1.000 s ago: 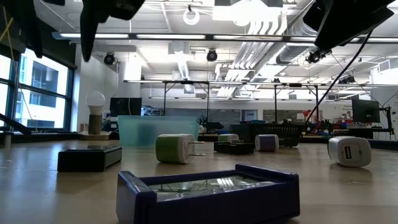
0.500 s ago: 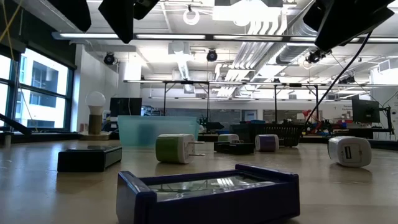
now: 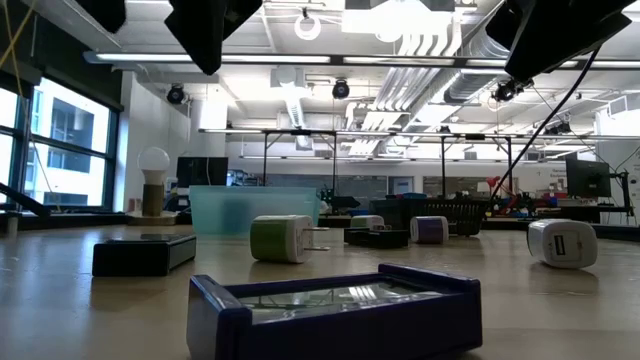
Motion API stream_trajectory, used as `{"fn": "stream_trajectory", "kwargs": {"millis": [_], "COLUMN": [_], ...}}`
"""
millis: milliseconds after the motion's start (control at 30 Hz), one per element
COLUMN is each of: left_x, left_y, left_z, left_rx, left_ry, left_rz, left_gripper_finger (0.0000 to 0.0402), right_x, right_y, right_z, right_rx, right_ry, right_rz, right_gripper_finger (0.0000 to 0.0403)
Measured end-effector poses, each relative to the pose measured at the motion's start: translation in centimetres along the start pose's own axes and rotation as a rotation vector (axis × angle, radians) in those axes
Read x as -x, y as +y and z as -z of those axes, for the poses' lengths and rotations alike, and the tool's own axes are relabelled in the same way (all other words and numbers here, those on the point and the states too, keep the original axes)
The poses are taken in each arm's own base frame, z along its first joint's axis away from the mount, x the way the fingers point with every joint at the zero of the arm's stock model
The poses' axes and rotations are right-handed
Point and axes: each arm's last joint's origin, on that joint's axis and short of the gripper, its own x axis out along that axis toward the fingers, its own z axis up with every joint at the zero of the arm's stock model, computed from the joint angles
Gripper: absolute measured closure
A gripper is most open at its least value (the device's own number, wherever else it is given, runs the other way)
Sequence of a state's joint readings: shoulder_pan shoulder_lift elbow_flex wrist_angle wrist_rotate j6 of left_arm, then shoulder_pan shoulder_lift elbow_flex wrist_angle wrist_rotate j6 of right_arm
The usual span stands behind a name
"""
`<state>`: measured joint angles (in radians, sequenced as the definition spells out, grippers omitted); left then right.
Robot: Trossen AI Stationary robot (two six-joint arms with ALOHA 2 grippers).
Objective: Pick & Place Office items
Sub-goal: Put the bottom black digital clock into the black bin
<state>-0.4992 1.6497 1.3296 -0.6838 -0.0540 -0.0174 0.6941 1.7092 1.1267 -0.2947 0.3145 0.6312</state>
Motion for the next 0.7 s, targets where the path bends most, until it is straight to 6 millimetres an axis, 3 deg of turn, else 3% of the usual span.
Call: {"fn": "stream_trajectory", "kwargs": {"millis": [200, 300, 533, 700], "left_x": [0.0, 0.0, -0.2, -2.3], "left_y": [0.0, 0.0, 0.4, 0.2], "left_z": [0.0, 0.0, 0.2, 1.3], "left_rx": [-0.14, -0.227, -0.204, -0.223], "left_ry": [0.0, 0.0, 0.011, 0.094], "left_rz": [-0.001, -0.002, -0.007, 0.033], "left_gripper_finger": [0.0077, 0.0074, 0.0074, 0.0074], "right_x": [0.0, 0.0, 0.0, 0.0], "right_y": [0.0, 0.0, 0.0, 0.0], "right_z": [0.0, 0.0, 0.0, 0.0], "right_rx": [0.005, 0.007, 0.007, 0.007], "right_ry": [0.0, -0.001, 0.0, 0.0], "right_rz": [0.0, 0.0, 0.0, 0.001], "right_gripper_finger": [0.0229, 0.0229, 0.0229, 0.0229]}}
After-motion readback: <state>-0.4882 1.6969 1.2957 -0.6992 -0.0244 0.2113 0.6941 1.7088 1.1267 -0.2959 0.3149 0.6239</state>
